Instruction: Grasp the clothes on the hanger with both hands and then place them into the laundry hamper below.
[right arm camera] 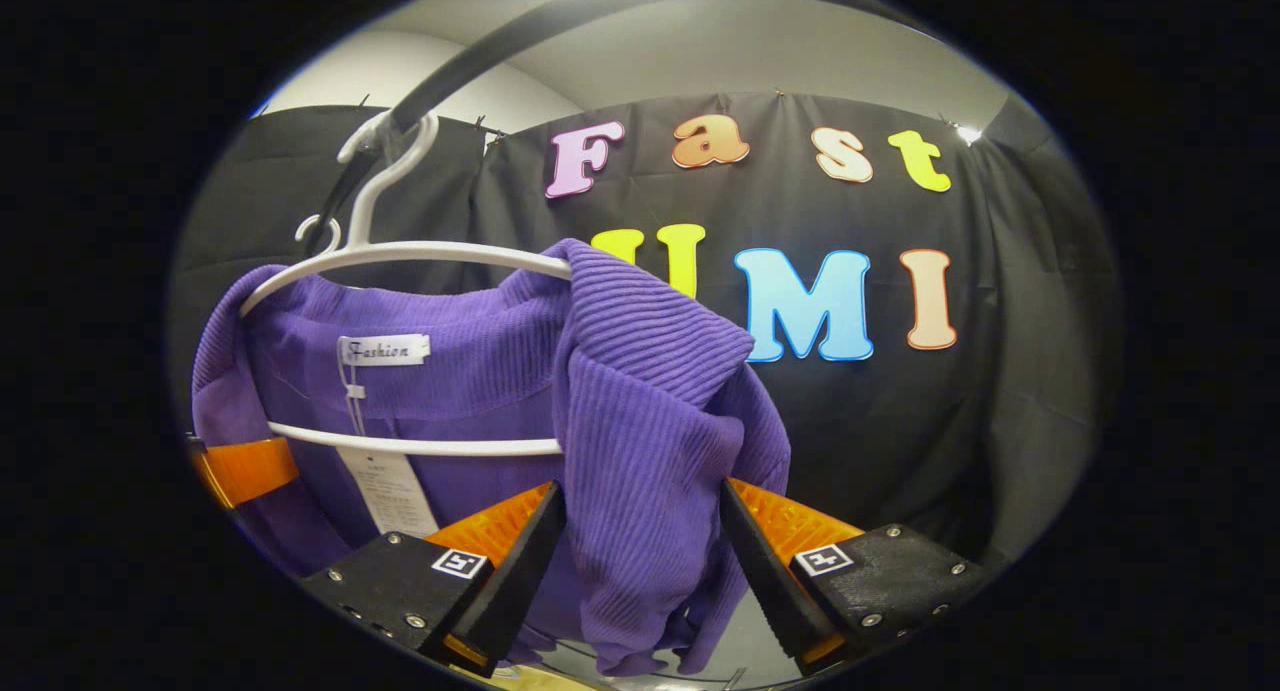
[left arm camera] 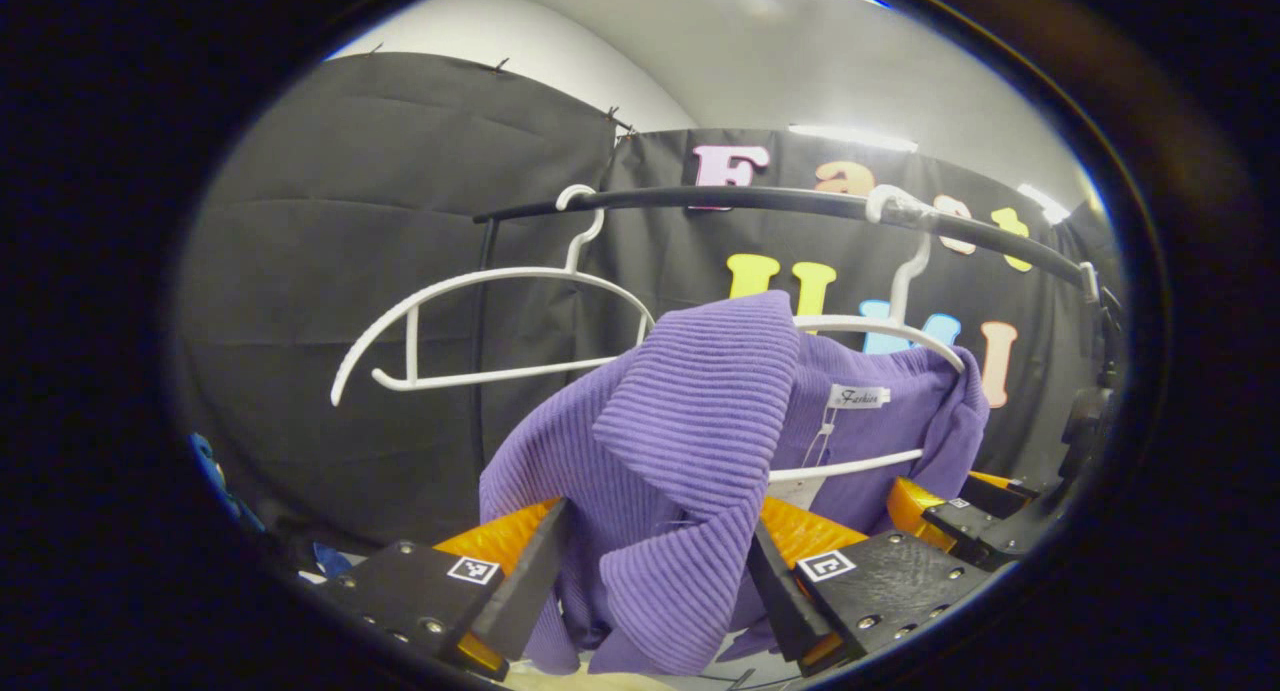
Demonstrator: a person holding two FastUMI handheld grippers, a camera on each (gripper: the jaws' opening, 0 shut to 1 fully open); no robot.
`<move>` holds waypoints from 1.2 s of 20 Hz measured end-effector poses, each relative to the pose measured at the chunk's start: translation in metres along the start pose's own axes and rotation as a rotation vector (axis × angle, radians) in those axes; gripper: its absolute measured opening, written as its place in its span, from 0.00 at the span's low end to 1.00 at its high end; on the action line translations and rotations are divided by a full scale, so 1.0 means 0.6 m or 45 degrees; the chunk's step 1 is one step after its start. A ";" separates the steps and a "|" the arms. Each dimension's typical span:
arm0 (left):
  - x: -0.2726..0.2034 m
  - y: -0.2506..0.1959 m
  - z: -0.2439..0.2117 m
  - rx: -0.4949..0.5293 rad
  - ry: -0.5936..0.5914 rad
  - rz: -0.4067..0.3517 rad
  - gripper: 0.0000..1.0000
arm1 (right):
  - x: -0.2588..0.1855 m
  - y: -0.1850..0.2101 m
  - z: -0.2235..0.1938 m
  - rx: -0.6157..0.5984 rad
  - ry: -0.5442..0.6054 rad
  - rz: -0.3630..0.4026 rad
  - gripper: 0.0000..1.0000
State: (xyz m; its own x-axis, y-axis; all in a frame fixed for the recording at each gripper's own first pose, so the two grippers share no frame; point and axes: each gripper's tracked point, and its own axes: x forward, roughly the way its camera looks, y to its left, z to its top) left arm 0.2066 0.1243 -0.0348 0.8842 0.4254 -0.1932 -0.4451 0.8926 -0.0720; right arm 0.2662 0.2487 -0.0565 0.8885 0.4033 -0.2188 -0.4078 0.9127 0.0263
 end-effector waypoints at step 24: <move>-0.036 0.006 0.016 -0.079 -0.096 -0.182 0.12 | -0.037 -0.008 0.017 0.141 -0.035 0.160 0.00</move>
State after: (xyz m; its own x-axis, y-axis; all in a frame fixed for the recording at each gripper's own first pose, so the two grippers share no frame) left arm 0.1873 0.1197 -0.0213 0.9461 0.3071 -0.1029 -0.3201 0.9348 -0.1539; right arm 0.2506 0.2360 -0.0420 0.8381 0.5150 -0.1799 -0.4918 0.8560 0.1594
